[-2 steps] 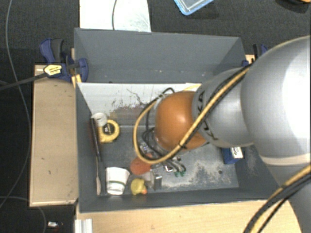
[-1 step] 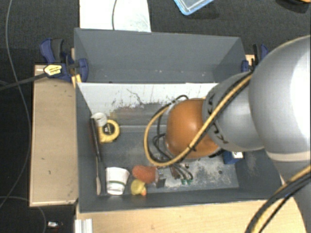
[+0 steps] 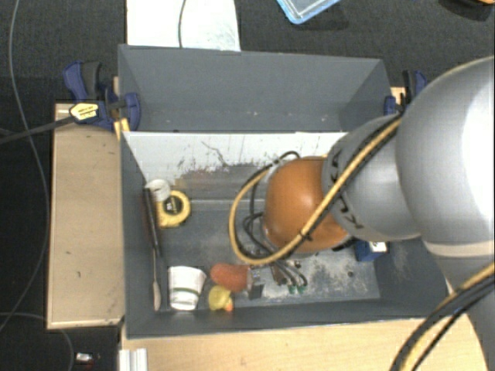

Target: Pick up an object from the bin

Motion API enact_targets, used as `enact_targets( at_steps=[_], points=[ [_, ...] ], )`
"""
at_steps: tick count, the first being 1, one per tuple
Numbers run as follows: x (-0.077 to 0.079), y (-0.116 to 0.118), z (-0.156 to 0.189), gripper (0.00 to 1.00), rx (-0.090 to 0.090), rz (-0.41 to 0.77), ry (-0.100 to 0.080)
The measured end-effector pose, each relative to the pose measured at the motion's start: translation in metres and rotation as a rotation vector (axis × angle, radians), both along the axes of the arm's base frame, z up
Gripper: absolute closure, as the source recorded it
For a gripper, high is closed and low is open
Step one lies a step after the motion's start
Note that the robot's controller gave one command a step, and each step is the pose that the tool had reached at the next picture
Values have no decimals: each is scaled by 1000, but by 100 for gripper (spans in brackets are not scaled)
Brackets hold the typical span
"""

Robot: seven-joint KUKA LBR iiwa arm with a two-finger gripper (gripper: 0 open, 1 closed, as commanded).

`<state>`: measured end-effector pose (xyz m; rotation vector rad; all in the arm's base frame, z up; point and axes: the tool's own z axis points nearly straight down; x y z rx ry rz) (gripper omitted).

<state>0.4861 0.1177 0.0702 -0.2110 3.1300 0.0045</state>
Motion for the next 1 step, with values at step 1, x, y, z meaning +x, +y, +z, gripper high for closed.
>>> enact_targets(
  at_steps=[1],
  points=[
    [0,0,0,100,0,-1,0]
  ],
)
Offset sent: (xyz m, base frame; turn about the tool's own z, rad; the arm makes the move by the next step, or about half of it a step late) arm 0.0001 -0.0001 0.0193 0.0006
